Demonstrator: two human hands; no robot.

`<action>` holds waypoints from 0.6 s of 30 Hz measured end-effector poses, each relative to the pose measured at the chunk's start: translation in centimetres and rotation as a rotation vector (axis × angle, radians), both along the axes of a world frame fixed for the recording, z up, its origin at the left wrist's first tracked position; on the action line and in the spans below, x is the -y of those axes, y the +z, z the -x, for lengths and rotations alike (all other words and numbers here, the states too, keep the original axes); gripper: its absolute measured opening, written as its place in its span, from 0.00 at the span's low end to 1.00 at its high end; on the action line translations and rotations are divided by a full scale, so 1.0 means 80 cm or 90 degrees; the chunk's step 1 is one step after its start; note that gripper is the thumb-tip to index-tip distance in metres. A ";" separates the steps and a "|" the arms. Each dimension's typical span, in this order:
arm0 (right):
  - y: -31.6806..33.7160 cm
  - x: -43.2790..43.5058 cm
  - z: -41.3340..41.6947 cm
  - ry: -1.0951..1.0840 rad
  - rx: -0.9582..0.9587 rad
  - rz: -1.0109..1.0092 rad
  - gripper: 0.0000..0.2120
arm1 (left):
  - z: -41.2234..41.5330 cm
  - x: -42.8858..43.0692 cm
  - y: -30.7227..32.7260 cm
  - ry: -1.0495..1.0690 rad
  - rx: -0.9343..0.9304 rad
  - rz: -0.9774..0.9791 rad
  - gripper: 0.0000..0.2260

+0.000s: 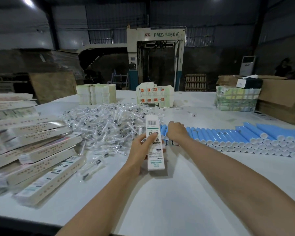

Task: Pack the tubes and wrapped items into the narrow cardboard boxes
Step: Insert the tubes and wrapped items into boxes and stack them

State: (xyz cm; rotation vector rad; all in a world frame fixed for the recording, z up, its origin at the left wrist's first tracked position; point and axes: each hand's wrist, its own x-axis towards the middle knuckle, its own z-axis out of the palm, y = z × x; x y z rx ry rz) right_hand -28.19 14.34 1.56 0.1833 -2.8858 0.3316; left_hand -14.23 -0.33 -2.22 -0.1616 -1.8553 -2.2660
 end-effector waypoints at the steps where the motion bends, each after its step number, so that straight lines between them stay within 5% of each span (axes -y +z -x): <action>1: 0.004 0.004 0.005 -0.010 0.013 0.006 0.12 | 0.000 0.000 0.001 0.002 -0.003 0.005 0.13; 8: 0.011 0.000 0.029 -0.019 0.074 0.030 0.06 | 0.007 0.005 -0.001 0.009 -0.002 0.040 0.11; 10: 0.014 -0.010 0.030 -0.034 0.069 0.105 0.13 | 0.007 0.005 -0.002 -0.004 -0.006 0.047 0.12; 14: 0.027 -0.048 0.004 -0.045 0.053 0.362 0.40 | 0.004 0.001 -0.003 -0.058 0.002 0.047 0.16; 18: 0.031 -0.092 -0.056 0.079 0.031 0.783 0.41 | -0.005 -0.008 0.004 -0.090 0.017 0.055 0.17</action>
